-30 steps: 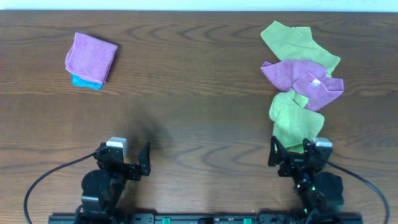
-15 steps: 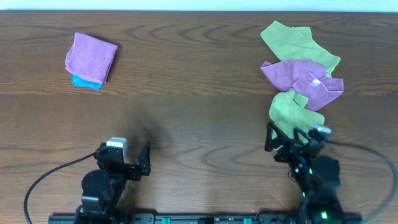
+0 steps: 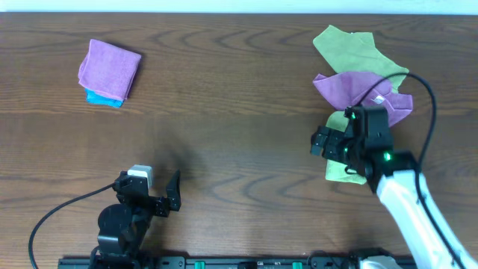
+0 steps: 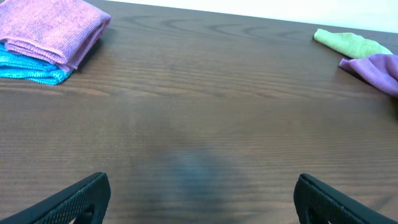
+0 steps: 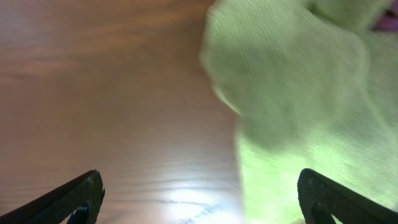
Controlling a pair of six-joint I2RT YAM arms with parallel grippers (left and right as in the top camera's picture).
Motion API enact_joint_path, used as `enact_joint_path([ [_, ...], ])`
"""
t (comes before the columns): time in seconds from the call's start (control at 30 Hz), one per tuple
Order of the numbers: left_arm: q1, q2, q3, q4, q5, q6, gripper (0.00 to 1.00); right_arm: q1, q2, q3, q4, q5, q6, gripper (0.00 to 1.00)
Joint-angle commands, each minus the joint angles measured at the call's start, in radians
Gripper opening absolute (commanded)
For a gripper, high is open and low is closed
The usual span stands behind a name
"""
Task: Fold the cloth
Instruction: 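Grasp the lower green cloth's edge with the right gripper, then lift and drag the green cloth leftward to the table center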
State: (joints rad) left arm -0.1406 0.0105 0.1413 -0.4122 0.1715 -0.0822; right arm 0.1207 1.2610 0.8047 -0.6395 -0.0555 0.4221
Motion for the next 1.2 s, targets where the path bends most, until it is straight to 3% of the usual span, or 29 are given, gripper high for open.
enact_joint_path([
  [0.0, -0.004, -0.006, -0.021, -0.002, -0.014, -0.011, 0.96, -0.009, 0.063, 0.064, -0.076, 0.145, -0.038, 0.99],
  [0.37, -0.004, -0.006, -0.021, -0.002, -0.014, -0.011, 0.95, -0.009, 0.156, 0.067, -0.077, 0.263, -0.072, 0.97],
  [0.47, -0.004, -0.006, -0.021, -0.002, -0.014, -0.011, 0.95, -0.009, 0.183, 0.067, -0.069, 0.265, -0.072, 0.8],
  [0.57, -0.004, -0.006, -0.021, -0.002, -0.014, -0.011, 0.95, -0.009, 0.214, 0.067, -0.068, 0.265, -0.072, 0.51],
  [0.67, -0.004, -0.006, -0.021, -0.002, -0.014, -0.011, 0.95, -0.009, 0.244, 0.067, -0.073, 0.261, -0.072, 0.16],
  [0.73, -0.004, -0.006, -0.021, -0.002, -0.014, -0.011, 0.95, -0.009, 0.259, 0.067, -0.077, 0.261, -0.072, 0.01],
  [0.87, -0.004, -0.006, -0.021, -0.002, -0.014, -0.011, 0.95, -0.008, 0.267, 0.067, -0.095, 0.248, -0.071, 0.01],
  [1.17, -0.004, -0.006, -0.021, -0.002, -0.014, -0.011, 0.95, 0.054, 0.216, 0.102, -0.101, -0.011, -0.072, 0.01],
])
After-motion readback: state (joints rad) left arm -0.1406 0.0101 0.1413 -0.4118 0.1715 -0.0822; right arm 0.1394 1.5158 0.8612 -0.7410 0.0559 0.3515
